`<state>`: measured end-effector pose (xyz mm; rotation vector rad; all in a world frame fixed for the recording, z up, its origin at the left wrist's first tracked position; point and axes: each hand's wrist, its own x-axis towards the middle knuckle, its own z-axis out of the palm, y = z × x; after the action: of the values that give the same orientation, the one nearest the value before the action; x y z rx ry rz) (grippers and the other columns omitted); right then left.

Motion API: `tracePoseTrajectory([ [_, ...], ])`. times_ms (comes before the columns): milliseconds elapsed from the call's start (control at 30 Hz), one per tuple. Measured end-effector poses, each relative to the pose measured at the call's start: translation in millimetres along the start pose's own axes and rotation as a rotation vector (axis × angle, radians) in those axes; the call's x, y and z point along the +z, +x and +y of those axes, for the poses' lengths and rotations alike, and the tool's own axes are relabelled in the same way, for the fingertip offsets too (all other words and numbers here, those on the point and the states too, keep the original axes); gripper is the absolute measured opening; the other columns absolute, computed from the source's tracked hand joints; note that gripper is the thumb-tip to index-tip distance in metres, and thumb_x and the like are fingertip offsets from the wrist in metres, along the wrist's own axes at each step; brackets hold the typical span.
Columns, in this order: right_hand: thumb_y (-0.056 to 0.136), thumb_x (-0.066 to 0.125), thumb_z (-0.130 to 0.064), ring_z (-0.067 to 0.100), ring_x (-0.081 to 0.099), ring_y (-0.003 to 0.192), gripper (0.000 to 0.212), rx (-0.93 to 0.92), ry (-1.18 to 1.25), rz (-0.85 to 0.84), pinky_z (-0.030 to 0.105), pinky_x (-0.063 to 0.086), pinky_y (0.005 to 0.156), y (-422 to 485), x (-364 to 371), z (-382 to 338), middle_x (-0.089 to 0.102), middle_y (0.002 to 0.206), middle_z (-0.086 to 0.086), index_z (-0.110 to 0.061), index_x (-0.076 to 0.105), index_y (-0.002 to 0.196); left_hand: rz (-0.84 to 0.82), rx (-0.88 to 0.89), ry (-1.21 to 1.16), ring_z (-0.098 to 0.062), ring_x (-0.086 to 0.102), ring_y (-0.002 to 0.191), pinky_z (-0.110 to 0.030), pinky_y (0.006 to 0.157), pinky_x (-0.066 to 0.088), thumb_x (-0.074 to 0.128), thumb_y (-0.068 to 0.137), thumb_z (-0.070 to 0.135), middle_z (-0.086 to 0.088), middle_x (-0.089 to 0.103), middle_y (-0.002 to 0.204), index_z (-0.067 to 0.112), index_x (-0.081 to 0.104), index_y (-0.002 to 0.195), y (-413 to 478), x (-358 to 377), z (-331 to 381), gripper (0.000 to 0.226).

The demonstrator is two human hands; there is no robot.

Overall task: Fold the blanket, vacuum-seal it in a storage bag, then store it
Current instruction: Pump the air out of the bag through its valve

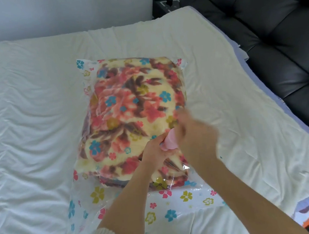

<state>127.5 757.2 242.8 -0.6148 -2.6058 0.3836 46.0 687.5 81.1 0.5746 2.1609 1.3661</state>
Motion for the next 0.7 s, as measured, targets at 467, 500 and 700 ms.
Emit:
tracePoseTrajectory([
  [467,0.066,0.059,-0.014,0.016,0.019,0.033,0.009,-0.114,-0.093,0.003,0.01,0.003,0.048,13.7,2.4,8.8,0.019,0.041,-0.008,-0.018,0.065,0.072,0.037,0.01,-0.032,-0.004,0.054,0.064,-0.005,0.061,0.036,0.073,0.07,0.004,0.005,0.066,0.077,-0.001,0.064,0.101,-1.1,-2.2,-0.3,0.033],
  [500,0.071,0.052,-0.017,0.018,0.023,0.033,0.015,-0.123,-0.024,0.032,0.011,0.009,0.046,16.7,-13.6,3.0,0.025,0.039,-0.007,-0.018,0.066,0.074,0.022,0.006,-0.048,-0.003,0.056,0.07,-0.008,0.066,0.039,0.076,0.069,0.008,0.009,0.066,0.079,0.003,0.064,0.103,-0.4,-2.6,-2.3,0.036],
  [700,0.075,0.05,-0.015,0.018,0.029,0.034,0.024,-0.007,0.004,0.054,0.014,0.013,0.042,3.7,-6.4,4.3,0.029,0.041,-0.005,-0.023,0.064,0.091,-0.008,0.02,-0.015,-0.001,0.058,0.078,-0.004,0.067,0.038,0.079,0.07,0.016,0.015,0.067,0.086,0.018,0.064,0.115,1.5,1.3,1.2,0.048],
])
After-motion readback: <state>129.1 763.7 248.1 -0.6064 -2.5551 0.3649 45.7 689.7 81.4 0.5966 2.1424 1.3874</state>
